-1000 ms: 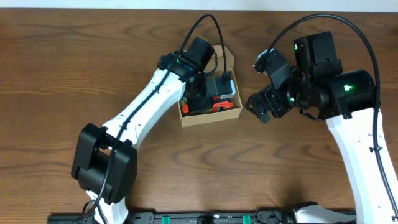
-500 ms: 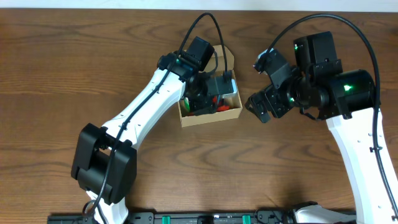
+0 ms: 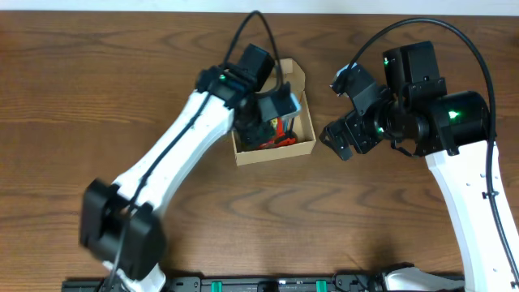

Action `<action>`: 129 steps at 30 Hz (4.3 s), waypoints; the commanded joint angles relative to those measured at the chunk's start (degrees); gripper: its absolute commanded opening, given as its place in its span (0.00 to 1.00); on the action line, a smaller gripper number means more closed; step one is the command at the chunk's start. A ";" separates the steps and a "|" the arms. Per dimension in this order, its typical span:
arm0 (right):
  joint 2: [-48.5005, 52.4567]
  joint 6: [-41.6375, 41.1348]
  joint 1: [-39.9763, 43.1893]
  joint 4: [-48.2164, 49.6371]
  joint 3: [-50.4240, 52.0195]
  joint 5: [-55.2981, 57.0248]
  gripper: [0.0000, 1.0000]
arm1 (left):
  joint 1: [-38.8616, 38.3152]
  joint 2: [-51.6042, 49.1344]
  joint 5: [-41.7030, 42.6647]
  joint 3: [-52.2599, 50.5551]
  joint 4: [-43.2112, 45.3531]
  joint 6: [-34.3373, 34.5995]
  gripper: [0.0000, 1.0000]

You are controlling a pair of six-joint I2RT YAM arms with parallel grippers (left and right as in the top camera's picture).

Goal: Pack container
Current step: 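Carry the red box cutter into the box and release it, then move the left gripper to the black marker and grasp it, then carry the black marker into the box and release it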

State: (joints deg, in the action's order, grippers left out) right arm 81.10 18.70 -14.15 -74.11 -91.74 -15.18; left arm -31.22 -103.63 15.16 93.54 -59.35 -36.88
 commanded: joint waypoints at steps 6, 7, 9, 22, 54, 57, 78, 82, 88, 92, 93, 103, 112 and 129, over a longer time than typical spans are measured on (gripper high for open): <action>-0.85 0.85 0.24 -0.07 0.15 0.15 0.99 | 6.56 10.56 -5.14 1.88 -13.57 4.35 0.67; -0.85 0.87 0.24 -0.07 0.15 0.15 0.99 | 8.33 11.21 -5.09 1.81 -15.65 4.39 0.67; -0.85 0.85 0.24 -0.07 0.15 0.15 0.99 | 11.28 11.82 -5.05 1.64 -18.23 5.38 0.68; -0.85 0.85 0.24 -0.07 0.15 0.13 0.99 | 21.51 11.93 -5.29 -16.55 -8.63 9.92 0.75; -0.85 0.85 0.24 -0.07 0.15 0.15 0.99 | 21.57 11.80 -12.39 -43.67 26.27 14.67 0.96; -0.85 0.85 0.24 -0.07 0.15 0.13 0.99 | 21.57 11.74 -12.37 -44.63 29.09 14.67 0.96; -0.85 0.85 0.24 -0.07 0.15 0.15 0.99 | 21.57 7.37 -12.24 -45.40 31.30 14.64 0.81; -0.85 0.85 0.24 -0.07 0.15 0.15 0.99 | 21.57 7.37 -12.24 -45.40 31.30 14.67 0.68; -0.85 0.85 0.24 -0.07 0.15 0.15 0.99 | 21.57 7.37 -12.22 -45.40 31.30 15.32 0.51; -0.85 0.85 0.24 -0.07 0.15 0.15 0.99 | 21.57 7.37 -12.24 -45.38 31.32 16.37 0.43; -0.85 0.85 0.24 -0.07 0.15 0.15 0.99 | 21.57 7.37 -12.20 -45.38 31.32 16.39 0.41; -0.85 0.85 0.24 -0.07 0.15 0.15 0.99 | 21.57 7.39 -12.17 -44.00 31.56 22.01 0.16; -0.85 0.85 0.24 -0.07 0.15 0.15 0.99 | 21.42 8.20 -12.11 -35.69 25.03 23.43 0.06; -0.85 0.85 0.24 -0.07 0.15 0.13 0.99 | 3.80 8.57 -0.46 -11.52 17.84 4.28 0.06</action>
State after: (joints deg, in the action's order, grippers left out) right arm 81.10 18.70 -14.15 -74.11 -91.72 -14.98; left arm -22.76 -95.46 10.76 81.28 -42.09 -24.75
